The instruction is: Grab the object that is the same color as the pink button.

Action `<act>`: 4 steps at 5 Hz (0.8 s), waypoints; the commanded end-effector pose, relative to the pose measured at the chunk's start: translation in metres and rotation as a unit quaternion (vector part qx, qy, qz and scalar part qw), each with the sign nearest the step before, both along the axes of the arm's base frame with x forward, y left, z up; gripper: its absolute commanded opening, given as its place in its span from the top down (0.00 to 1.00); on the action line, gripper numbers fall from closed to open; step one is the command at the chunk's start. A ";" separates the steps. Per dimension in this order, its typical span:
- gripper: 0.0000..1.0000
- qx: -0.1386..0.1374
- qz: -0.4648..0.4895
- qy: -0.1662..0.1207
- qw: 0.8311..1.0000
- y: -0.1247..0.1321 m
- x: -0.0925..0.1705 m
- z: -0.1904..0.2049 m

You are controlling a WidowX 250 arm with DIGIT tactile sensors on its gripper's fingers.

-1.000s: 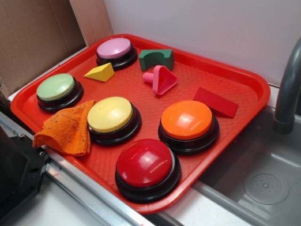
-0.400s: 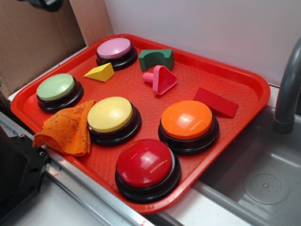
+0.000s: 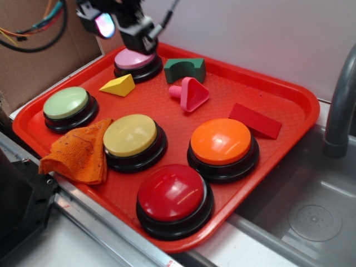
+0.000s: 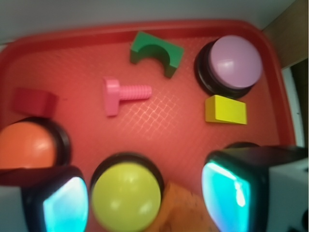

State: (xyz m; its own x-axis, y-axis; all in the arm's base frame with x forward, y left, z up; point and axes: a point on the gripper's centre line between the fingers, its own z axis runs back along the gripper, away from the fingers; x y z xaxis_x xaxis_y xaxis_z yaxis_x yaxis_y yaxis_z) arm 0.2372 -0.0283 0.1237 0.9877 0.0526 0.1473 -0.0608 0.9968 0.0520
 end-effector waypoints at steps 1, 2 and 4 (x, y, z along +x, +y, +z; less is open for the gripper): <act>0.00 0.028 0.040 0.016 0.999 -0.008 0.066 -0.044; 0.00 0.026 0.040 0.035 0.998 -0.013 0.081 -0.066; 0.00 0.046 0.018 0.071 0.996 -0.022 0.072 -0.093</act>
